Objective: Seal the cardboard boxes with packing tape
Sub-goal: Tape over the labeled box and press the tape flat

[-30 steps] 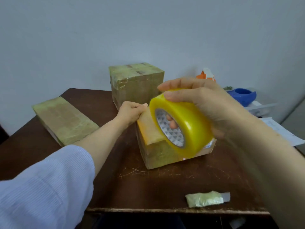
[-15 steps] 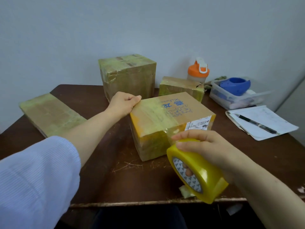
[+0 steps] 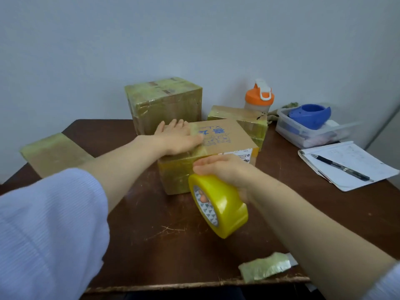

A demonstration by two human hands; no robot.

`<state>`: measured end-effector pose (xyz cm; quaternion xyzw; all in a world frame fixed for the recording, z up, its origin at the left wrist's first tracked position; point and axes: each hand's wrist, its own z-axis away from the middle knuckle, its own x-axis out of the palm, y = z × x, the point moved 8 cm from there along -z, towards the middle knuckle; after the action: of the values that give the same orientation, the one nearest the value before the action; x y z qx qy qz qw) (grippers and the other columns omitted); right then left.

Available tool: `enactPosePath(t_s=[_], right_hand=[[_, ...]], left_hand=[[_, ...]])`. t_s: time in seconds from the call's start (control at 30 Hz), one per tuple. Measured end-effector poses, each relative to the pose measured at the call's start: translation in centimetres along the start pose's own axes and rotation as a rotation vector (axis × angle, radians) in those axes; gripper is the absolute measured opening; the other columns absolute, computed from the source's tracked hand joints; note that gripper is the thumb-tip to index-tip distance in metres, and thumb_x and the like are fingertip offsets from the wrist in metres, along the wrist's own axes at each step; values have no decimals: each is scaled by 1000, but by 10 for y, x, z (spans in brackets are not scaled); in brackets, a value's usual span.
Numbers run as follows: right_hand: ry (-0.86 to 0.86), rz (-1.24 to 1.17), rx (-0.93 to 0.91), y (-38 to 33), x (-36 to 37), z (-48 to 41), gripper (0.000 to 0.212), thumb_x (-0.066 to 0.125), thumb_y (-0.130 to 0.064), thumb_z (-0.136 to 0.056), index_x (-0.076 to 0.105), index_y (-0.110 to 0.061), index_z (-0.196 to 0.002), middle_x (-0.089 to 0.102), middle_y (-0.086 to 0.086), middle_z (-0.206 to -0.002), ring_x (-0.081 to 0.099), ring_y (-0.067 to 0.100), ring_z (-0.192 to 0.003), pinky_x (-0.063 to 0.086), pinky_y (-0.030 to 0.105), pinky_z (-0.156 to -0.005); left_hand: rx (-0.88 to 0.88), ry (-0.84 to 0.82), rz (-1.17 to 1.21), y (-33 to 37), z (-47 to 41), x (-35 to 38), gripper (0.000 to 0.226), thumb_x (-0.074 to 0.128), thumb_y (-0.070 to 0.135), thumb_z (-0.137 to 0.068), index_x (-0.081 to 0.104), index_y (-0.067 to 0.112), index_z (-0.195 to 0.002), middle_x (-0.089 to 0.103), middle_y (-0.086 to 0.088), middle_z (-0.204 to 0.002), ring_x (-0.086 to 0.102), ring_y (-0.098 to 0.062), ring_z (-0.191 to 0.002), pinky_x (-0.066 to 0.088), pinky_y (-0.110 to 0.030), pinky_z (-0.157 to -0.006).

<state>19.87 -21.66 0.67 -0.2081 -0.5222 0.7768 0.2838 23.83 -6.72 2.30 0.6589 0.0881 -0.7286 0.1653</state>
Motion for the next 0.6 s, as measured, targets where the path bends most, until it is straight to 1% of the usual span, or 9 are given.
enactPosePath(t_s=[0.07,0.13,0.2,0.27,0.37,0.43,0.5,0.53,0.6], right_hand=[[-5,-24,-11,2,5,-7,11,63,-8,-88,62,-8,-99,61,21,-73,59,27,-42,55,35,-47],[-25,-53,-11,5,6,-11,7,64,-8,-88,62,-6,-95,60,18,-69,60,28,-46,56,36,-49],[-31,-58,-3,6,3,-14,13,65,-10,-87,62,-5,-99,62,18,-70,62,29,-48,56,37,-51],[-45,-46,6,4,3,-15,20,66,-10,-87,60,-7,-106,63,18,-75,62,28,-45,56,35,-48],[-86,-22,21,5,7,-16,14,65,-12,-87,61,-11,-100,63,17,-78,61,28,-45,56,32,-48],[-75,-28,24,8,3,-18,12,66,-13,-87,62,-11,-99,64,19,-75,62,27,-46,56,33,-49],[-72,-36,15,7,0,-19,13,67,-13,-86,62,-11,-98,64,22,-71,61,27,-46,56,33,-49],[-75,-40,9,6,0,-20,13,67,-13,-86,62,-10,-98,64,22,-71,61,27,-45,56,33,-49],[-79,-65,7,4,3,-21,15,66,-12,-86,60,-9,-99,62,23,-71,60,27,-45,56,32,-47]], left_hand=[[-55,15,-13,2,-1,5,89,13,71,-88,7,9,-151,3,-10,-159,4,-25,-146,3,-43,-117],[-9,56,48,11,3,17,100,10,78,-81,2,7,-150,-1,-15,-158,2,-29,-146,5,-43,-118],[39,84,73,14,10,19,111,5,84,-72,-1,7,-150,-4,-17,-158,-1,-29,-146,3,-42,-118],[102,56,82,12,16,13,116,3,85,-64,-3,7,-150,-6,-17,-157,-4,-26,-146,-1,-38,-118],[303,47,61,10,29,6,110,6,79,-67,1,6,-150,0,-16,-158,0,-21,-146,-4,-27,-115],[381,212,-18,4,46,6,102,9,73,-74,17,5,-149,16,-14,-157,15,-21,-145,5,-25,-115],[396,393,-21,-3,62,7,90,20,67,-82,33,4,-144,31,-14,-151,29,-24,-141,16,-29,-115],[387,410,39,-6,62,8,86,27,65,-83,36,4,-143,33,-14,-150,30,-24,-140,16,-29,-114],[389,354,138,-9,54,6,80,34,58,-84,33,6,-144,29,-12,-152,25,-21,-142,10,-27,-115]])
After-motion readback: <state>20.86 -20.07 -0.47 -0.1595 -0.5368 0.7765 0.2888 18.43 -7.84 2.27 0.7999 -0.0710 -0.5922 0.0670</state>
